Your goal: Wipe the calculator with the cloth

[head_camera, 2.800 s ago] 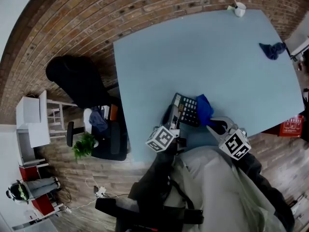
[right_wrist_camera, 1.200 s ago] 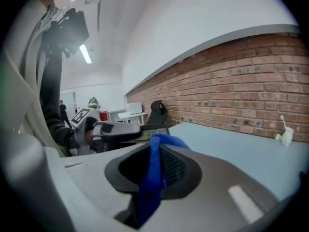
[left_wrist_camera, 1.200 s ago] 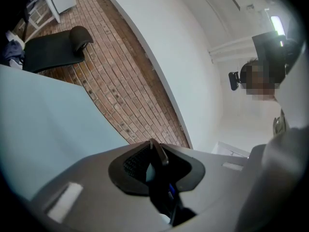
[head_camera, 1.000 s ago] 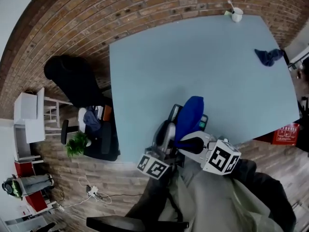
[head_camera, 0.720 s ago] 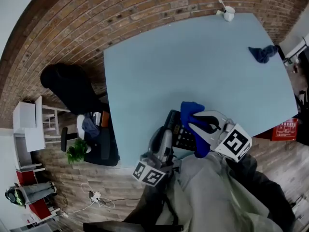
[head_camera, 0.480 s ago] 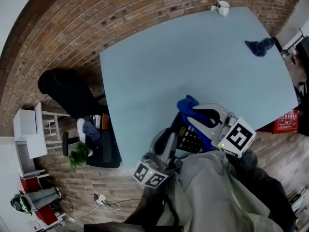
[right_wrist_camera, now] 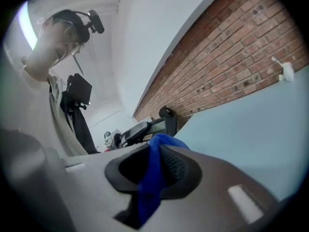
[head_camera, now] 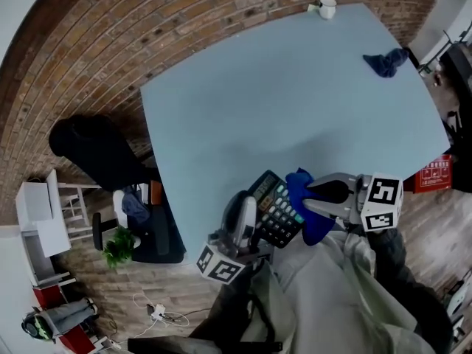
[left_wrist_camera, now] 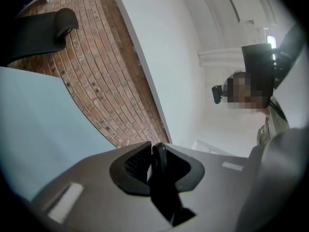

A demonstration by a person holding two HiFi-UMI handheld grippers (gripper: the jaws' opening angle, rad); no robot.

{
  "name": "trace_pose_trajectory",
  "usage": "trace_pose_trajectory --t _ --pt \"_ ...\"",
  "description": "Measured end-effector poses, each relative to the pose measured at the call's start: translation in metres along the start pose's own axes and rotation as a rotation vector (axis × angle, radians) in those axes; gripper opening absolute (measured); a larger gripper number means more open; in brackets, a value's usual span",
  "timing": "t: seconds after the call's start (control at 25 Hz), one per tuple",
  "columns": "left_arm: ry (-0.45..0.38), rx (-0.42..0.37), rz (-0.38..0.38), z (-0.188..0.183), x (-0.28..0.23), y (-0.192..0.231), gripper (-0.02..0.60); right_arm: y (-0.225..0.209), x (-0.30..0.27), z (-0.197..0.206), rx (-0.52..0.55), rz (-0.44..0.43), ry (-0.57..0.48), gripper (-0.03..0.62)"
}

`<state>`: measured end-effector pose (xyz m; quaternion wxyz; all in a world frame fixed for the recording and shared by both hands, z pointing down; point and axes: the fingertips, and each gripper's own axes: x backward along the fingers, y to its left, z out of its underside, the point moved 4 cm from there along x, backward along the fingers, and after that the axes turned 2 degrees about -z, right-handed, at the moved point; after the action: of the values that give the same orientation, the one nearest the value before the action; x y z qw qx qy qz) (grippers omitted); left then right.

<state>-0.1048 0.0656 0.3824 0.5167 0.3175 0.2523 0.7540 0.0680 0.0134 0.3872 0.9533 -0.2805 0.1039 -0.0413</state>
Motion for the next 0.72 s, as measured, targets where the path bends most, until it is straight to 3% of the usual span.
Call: trace_pose_trajectory --t 0.12,0.24,0.36,0.44,0.6,0.72 --pt "0.014 0.054 0.032 0.004 -0.005 0.002 0.051 -0.006 0.002 -0.009 -0.039 -0.036 -0.048 0.063" --pt "0.034 0.081 0.054 0.006 -0.016 0.006 0.051 -0.023 -0.016 -0.036 -0.004 0.014 -0.148 0.061" --pt "0.015 0.125 0.014 0.008 -0.020 0.015 0.051 -0.031 -0.027 -0.043 -0.005 0.063 -0.210 0.061" --pt "-0.005 0.138 -0.020 0.009 -0.016 0.018 0.051 -0.022 -0.022 -0.031 -0.038 0.023 -0.187 0.063" --pt "-0.064 0.131 -0.079 -0.007 -0.009 0.032 0.051 0.013 -0.013 -0.001 -0.097 -0.164 -0.060 0.063" --pt "-0.091 0.138 -0.085 -0.012 -0.010 0.037 0.051 0.022 -0.014 0.007 -0.074 -0.195 -0.023 0.063"
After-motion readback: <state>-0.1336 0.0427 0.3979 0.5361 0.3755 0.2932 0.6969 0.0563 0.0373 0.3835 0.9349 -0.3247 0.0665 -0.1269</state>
